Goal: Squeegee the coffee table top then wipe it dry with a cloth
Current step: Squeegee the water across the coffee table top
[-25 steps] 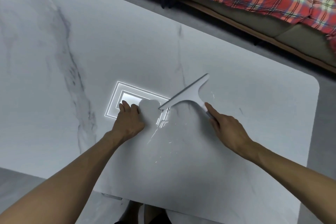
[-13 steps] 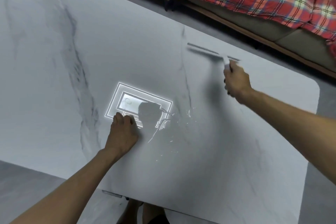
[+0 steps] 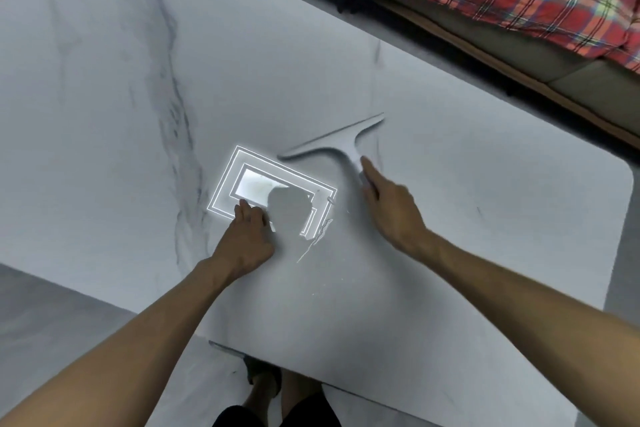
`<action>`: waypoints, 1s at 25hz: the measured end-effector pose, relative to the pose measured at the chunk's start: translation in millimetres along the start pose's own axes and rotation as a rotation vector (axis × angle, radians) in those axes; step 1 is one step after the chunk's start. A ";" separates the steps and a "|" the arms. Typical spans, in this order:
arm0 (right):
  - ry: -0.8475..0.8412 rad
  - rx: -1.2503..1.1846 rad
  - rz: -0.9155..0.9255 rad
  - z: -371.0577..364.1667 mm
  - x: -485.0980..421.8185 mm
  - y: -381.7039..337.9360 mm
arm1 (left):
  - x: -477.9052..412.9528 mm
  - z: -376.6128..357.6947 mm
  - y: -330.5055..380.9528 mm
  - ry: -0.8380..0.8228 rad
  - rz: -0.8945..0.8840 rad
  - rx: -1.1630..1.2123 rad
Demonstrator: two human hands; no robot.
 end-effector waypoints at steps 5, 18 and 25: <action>-0.159 0.140 0.017 -16.8 96.7 34.9 | 25.5 -4.5 -10.7 0.095 -0.040 -0.026; -0.216 0.298 0.229 -30.5 170.3 -14.7 | 85.3 -25.1 -120.1 0.248 0.174 0.391; -0.616 0.566 0.885 -178.5 120.5 -142.3 | 78.8 -24.8 -193.5 0.326 0.300 0.507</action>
Point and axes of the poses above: each hand's wrist, its own x-axis away from the middle knuckle, its own z-axis out of the back of the hand, y = z × x, the point moved 5 cm from there along -x, towards the middle knuckle, and after that the axes turned 11 degrees about z, right-handed, at the moved point
